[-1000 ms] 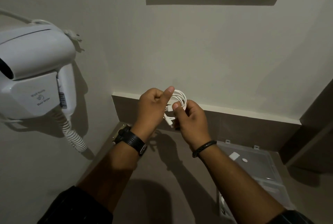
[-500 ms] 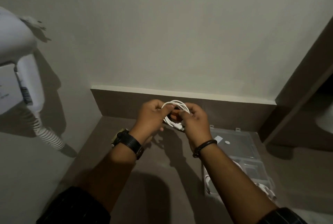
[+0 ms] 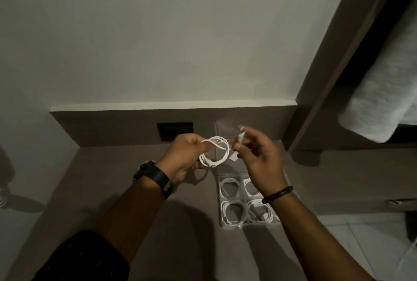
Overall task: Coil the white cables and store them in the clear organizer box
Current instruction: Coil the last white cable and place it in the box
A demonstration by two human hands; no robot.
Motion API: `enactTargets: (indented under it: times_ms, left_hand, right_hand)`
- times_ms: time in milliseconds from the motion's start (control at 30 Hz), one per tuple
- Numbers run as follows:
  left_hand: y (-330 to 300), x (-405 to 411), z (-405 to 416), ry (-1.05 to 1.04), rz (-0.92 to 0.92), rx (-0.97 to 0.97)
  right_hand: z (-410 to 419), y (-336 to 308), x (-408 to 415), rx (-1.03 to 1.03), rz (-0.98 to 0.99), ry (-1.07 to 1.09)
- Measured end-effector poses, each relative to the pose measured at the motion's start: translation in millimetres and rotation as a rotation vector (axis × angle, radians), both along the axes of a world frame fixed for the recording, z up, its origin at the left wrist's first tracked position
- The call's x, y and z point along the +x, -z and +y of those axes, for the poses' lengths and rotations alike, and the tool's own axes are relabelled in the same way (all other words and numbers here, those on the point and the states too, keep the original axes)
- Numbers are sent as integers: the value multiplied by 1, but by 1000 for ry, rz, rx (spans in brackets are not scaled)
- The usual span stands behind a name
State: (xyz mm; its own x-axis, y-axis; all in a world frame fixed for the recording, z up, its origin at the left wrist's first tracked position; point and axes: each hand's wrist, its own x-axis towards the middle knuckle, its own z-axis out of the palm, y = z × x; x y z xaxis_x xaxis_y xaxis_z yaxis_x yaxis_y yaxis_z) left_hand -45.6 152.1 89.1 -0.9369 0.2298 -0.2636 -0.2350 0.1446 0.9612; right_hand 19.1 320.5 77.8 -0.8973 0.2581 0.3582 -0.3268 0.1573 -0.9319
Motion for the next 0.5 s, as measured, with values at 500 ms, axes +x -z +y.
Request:
enactTargets:
  times_ms: [500]
  left_hand:
    - [27,3,71,40,-131,53]
  right_hand:
    - [50,27,11,-151,-458,-211]
